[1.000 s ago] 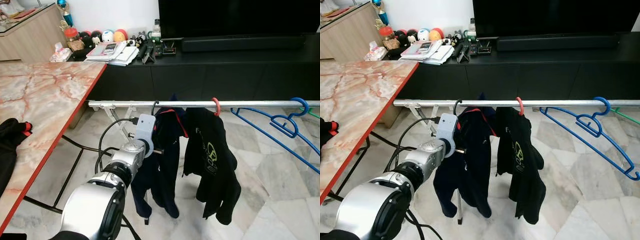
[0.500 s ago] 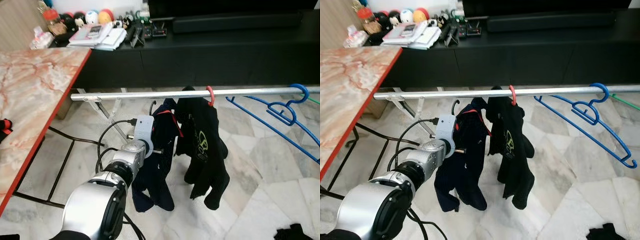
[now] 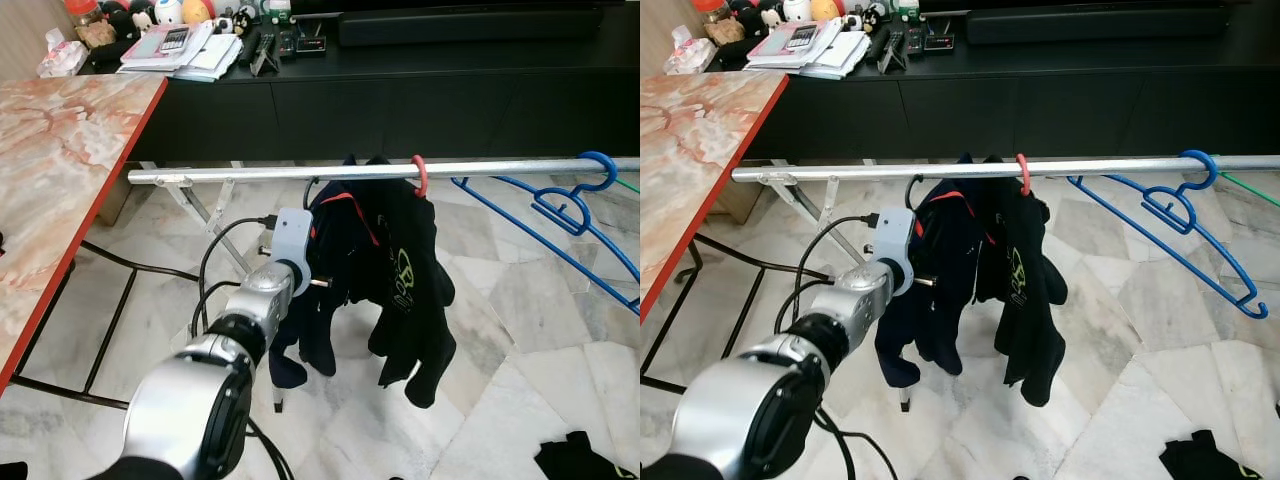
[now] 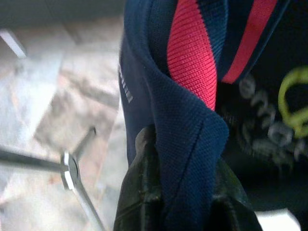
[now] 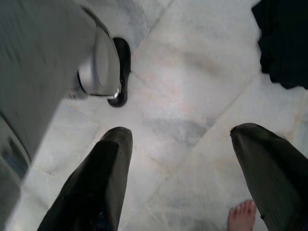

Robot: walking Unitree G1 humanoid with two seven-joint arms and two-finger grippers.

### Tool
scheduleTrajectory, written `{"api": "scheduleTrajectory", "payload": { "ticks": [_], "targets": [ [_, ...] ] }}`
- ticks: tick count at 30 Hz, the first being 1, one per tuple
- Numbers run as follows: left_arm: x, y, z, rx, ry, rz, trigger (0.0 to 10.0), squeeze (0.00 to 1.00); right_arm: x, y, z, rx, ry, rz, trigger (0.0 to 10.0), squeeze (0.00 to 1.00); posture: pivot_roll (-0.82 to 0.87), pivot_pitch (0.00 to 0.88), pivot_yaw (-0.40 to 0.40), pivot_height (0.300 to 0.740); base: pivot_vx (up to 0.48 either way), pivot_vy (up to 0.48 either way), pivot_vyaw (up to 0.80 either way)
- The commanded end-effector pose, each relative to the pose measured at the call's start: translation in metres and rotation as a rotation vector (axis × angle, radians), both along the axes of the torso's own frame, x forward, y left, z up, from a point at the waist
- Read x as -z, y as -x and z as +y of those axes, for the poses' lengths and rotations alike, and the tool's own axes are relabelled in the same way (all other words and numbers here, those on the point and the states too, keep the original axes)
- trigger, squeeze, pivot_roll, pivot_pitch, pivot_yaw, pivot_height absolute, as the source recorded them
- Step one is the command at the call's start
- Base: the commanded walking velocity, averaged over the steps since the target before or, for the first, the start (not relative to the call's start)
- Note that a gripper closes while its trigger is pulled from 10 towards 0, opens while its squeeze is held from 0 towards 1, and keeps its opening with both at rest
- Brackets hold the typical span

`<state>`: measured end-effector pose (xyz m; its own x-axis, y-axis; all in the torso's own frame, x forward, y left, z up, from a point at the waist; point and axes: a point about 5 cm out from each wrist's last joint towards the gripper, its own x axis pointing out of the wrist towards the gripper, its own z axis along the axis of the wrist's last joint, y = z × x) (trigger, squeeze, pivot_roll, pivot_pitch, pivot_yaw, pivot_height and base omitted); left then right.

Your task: Hang hanger

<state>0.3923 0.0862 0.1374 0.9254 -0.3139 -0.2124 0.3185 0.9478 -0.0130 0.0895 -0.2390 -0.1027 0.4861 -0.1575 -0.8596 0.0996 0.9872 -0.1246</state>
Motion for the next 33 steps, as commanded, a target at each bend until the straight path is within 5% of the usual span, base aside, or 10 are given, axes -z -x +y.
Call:
{"api": "scheduleTrajectory", "payload": {
  "ticks": [1, 5, 12, 13, 15, 18, 29, 33],
  "targets": [
    [0.021, 0.009, 0.008, 0.009, -0.036, 0.038, 10.0, 0.00, 0.003, 0.010, 0.001, -0.005, -0.007, 0.048, 10.0, 0.00, 0.00, 0.204, 0.045, 0.740, 0.000, 0.000, 0.00],
    [0.048, 0.025, 0.027, -0.018, -0.017, 0.040, 10.0, 0.00, 0.002, 0.000, 0.003, -0.012, -0.009, 0.035, 10.0, 0.00, 0.01, 0.178, 0.044, 0.740, 0.000, 0.000, 0.00],
    [0.075, 0.071, 0.099, -0.219, -0.003, -0.055, 10.0, 0.00, -0.001, -0.023, 0.011, -0.012, -0.013, 0.006, 10.0, 0.00, 0.04, 0.113, 0.055, 0.740, 0.000, 0.000, 0.00],
    [0.075, 0.071, 0.099, -0.219, -0.003, -0.055, 10.0, 0.00, -0.001, -0.023, 0.011, -0.012, -0.013, 0.006, 10.0, 0.00, 0.04, 0.113, 0.055, 0.740, 0.000, 0.000, 0.00],
    [0.081, 0.102, 0.130, -0.260, -0.044, -0.081, 10.0, 0.00, -0.003, -0.032, 0.013, -0.016, -0.014, 0.000, 10.0, 0.00, 0.07, 0.085, 0.057, 0.740, 0.000, 0.000, 0.00],
    [0.083, 0.120, 0.149, -0.306, -0.063, -0.075, 10.0, 0.00, -0.004, -0.039, 0.015, -0.016, -0.014, -0.006, 10.0, 0.00, 0.09, 0.060, 0.061, 0.740, 0.000, 0.000, 0.00],
    [0.086, 0.157, 0.155, -0.350, -0.030, -0.043, 10.0, 0.00, -0.010, -0.057, 0.017, -0.026, -0.015, -0.034, 10.0, 0.00, 0.11, 0.021, 0.046, 0.740, 0.000, 0.000, 0.00],
    [0.090, 0.166, 0.141, -0.311, 0.013, -0.008, 10.0, 0.00, -0.011, -0.061, 0.019, -0.038, -0.015, -0.032, 10.0, 0.00, 0.12, 0.000, 0.045, 0.740, 0.000, 0.000, 0.00]
  ]
}}
